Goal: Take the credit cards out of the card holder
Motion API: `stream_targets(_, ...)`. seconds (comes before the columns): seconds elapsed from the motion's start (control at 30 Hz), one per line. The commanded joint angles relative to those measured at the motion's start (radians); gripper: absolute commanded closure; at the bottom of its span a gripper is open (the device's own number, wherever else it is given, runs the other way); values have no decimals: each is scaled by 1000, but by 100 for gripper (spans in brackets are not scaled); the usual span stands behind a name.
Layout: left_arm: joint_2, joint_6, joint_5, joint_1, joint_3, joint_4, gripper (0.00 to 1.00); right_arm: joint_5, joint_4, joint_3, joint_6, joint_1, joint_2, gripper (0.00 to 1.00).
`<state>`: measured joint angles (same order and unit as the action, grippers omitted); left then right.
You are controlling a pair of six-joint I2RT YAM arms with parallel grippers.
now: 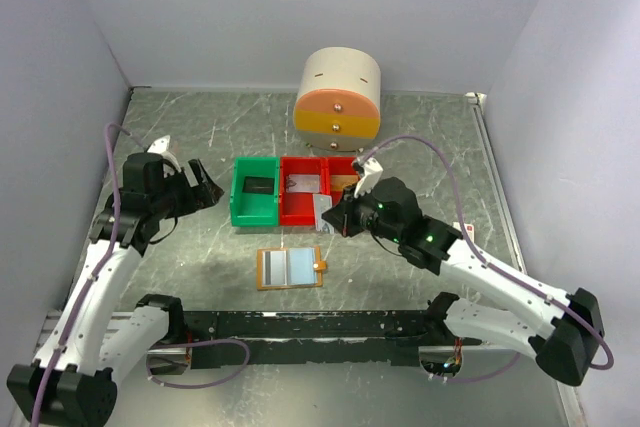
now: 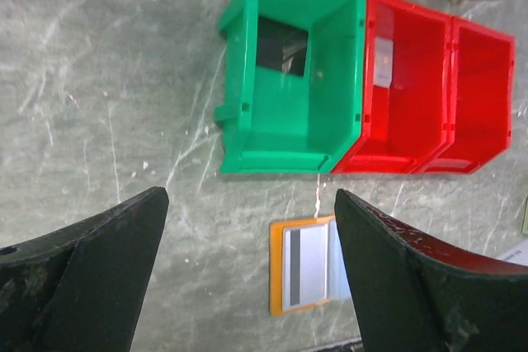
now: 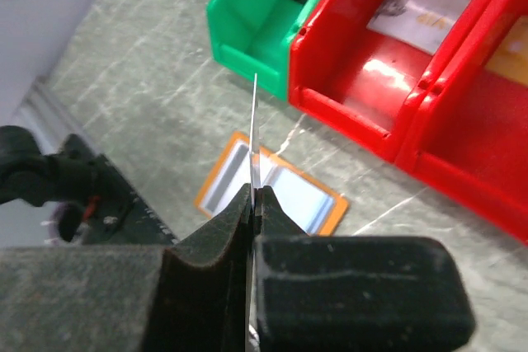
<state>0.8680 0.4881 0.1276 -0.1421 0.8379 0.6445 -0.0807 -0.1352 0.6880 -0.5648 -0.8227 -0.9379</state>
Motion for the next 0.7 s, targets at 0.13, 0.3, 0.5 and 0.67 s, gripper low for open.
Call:
stream_targets(0.13,-148,-63,-104,7,-123,-160,6,272,-11,123,385,-57,-146,100)
stream_targets(0.3,-188,-44,-103,6,-153,-193,6,248,86,123,613,-71,-265,100)
stream_targets(0.5,-160,-45,-161,6,-134,-144,7,239,68,237,785,-72,-407,100)
stream_targets(0.67,-142,-45,-157,6,-136,-147,7,226,76,296,898,-72,-532,100)
